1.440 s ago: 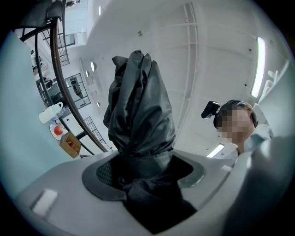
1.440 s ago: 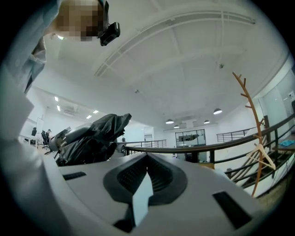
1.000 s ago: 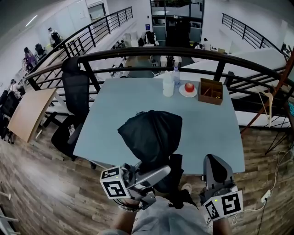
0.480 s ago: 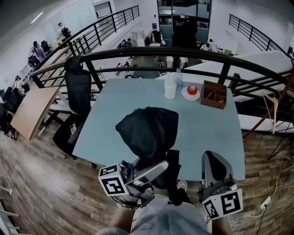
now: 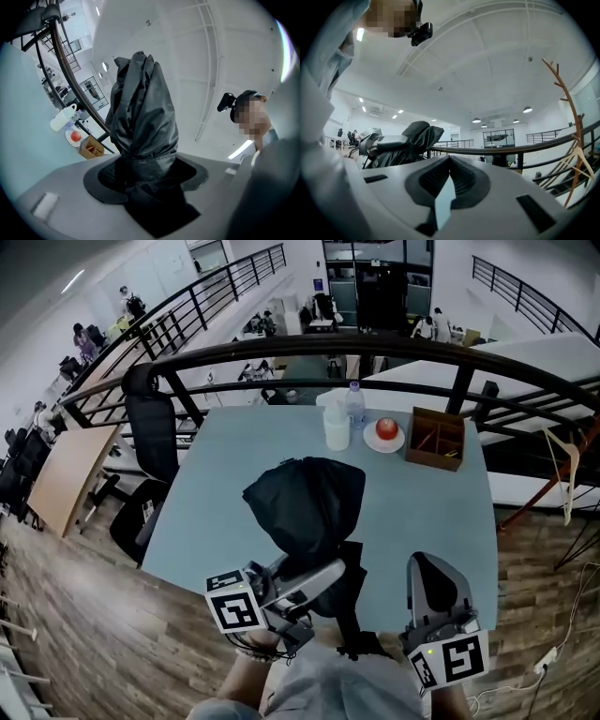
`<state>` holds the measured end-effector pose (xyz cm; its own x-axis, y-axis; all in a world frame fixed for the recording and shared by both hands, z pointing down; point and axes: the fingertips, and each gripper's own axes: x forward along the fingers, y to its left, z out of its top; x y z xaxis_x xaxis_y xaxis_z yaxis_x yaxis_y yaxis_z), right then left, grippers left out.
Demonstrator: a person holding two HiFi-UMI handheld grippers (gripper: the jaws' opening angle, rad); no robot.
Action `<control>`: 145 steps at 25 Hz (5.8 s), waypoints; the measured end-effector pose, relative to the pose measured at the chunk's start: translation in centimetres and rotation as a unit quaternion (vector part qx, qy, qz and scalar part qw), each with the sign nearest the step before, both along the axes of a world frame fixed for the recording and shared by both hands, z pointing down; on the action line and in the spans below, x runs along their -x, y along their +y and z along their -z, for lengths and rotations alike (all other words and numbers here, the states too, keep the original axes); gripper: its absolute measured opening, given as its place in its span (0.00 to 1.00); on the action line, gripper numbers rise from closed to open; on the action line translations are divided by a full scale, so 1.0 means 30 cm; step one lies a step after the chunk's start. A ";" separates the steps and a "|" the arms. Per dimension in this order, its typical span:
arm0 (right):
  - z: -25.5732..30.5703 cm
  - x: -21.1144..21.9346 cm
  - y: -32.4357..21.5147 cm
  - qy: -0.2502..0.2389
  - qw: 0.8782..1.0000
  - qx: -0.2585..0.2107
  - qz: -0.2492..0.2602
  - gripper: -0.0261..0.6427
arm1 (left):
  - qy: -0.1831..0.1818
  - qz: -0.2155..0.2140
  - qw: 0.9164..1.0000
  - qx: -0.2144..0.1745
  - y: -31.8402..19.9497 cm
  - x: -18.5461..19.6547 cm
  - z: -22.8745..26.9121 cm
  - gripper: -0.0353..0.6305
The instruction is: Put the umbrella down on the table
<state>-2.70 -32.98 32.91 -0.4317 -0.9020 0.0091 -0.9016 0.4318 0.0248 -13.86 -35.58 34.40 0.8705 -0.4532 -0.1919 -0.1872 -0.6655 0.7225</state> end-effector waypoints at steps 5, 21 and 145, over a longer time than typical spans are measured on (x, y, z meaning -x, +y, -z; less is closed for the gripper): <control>-0.043 -0.081 -0.119 -0.010 1.000 0.019 0.002 0.03 | -0.038 0.013 0.999 0.013 -0.147 -0.076 -0.055 0.48; -0.216 -0.300 -0.449 -0.018 0.997 0.075 0.012 0.03 | -0.149 0.040 0.984 0.093 -0.597 -0.245 -0.372 0.48; -0.007 0.312 0.399 -0.010 0.997 0.003 -0.080 0.03 | -0.204 0.052 0.960 -0.186 0.364 0.163 0.061 0.06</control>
